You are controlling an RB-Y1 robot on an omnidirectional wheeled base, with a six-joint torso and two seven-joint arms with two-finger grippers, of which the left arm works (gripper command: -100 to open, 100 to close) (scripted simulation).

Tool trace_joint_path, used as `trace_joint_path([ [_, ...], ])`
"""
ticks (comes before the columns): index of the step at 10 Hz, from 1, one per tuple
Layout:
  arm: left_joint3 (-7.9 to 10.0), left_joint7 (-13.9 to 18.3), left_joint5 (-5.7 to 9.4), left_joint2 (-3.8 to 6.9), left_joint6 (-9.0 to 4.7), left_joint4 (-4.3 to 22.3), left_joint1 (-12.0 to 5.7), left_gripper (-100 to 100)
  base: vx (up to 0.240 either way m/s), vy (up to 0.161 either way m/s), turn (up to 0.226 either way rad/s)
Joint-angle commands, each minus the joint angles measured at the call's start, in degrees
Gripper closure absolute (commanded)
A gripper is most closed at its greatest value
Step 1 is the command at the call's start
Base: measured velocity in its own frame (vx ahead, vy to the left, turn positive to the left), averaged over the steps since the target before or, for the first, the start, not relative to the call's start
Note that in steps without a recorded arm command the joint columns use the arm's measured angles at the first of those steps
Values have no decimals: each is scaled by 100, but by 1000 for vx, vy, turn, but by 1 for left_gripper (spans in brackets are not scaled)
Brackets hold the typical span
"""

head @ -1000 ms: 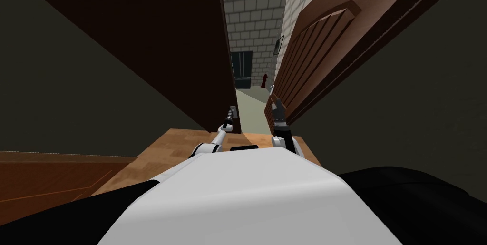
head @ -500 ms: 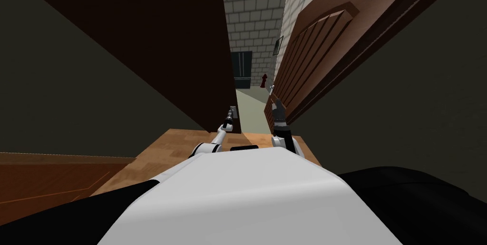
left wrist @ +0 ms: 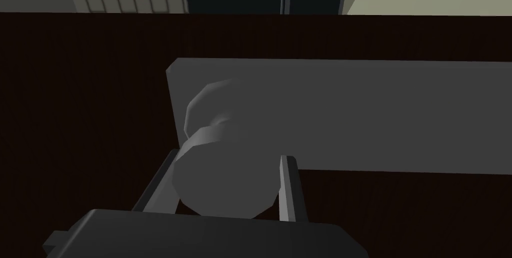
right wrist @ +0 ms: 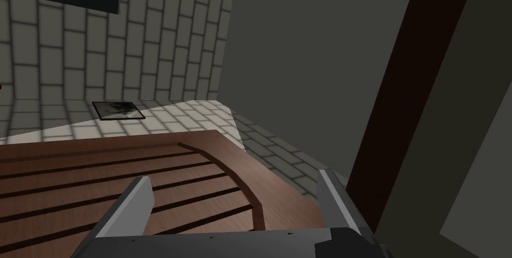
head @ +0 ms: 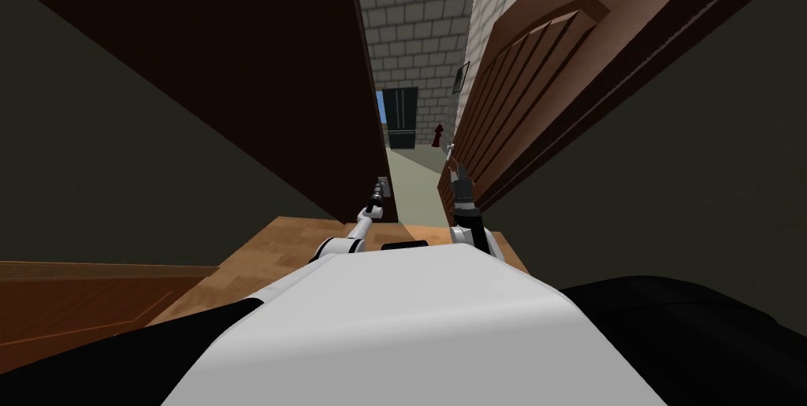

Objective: Push the door open

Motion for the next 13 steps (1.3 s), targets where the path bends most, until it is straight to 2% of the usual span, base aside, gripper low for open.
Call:
trace_joint_path([
  [1,128,-50,39,108,-6,-70,-22,100,169,-112,73],
  [5,344,-105,123,258,2,-62,-5,100,200,-89,80],
  [6,279,-75,112,234,37,-115,37,-100,-31,-61,39],
  [10,259,-50,124,193,62,-128,30,-100,-192,-24,6],
  [13,235,-21,138,73,91,-143,22,-100,-200,-42,15],
])
